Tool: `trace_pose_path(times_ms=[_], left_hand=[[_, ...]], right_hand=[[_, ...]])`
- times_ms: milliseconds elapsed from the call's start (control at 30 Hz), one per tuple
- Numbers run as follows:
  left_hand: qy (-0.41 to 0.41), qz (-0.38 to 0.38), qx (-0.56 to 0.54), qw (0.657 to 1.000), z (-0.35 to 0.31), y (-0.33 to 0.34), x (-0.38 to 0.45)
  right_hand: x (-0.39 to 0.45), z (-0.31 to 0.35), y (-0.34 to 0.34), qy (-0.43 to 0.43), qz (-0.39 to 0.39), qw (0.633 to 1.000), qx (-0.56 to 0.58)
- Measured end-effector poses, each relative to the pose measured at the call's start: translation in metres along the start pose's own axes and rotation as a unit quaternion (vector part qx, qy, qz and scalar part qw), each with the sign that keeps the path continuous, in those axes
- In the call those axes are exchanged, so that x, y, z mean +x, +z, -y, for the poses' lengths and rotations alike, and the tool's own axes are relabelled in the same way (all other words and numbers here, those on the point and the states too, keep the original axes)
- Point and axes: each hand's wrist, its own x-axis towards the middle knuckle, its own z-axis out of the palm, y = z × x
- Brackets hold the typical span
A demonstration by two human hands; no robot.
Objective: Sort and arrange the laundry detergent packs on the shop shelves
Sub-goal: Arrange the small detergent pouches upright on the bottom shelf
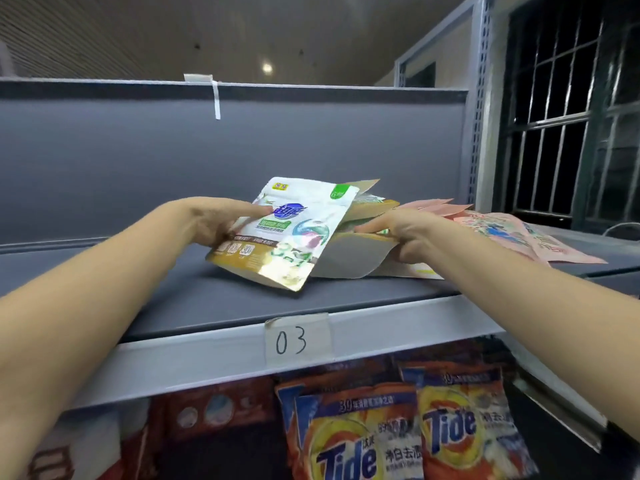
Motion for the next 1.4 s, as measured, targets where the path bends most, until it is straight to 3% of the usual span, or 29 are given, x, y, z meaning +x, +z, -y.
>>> trace_pose_path(times_ms=[133,333,633,767,900,1133,1400], left_hand=[[0.067,-0.015,-0.106,0.992,0.012,-0.004,-0.021],[0.057,-0.122,-0.262,0.956,0.008,0.013,-0.050],[0.189,-0.133,-0.277,0.933,0.018,0.036,-0.124],[0.238,-0.101,-0.293,0.921,0.038,0.043,-0.175],[0.240,-0.085,-0.308,0.917,0.083,0.050,-0.220],[0.181,-0.108,-0.292,0.933,0.213,0.061,-0.277],[-0.040,-0.122,-0.291,0.948,0.407,0.100,-0.307]], right_hand=[[-0.006,0.015,-0.022,-0.060,-0.069,0.996,-0.013],[-0.039,0.036,-0.053,-0.094,-0.118,0.988,-0.006],[-0.134,-0.002,-0.085,-0.226,-0.160,0.960,0.039],[-0.194,-0.029,-0.065,-0.305,-0.164,0.933,0.103],[-0.243,-0.078,-0.030,-0.329,-0.118,0.921,0.169],[-0.296,-0.206,0.039,-0.207,-0.136,0.949,0.195],[-0.307,-0.376,0.080,0.002,-0.135,0.969,0.205]])
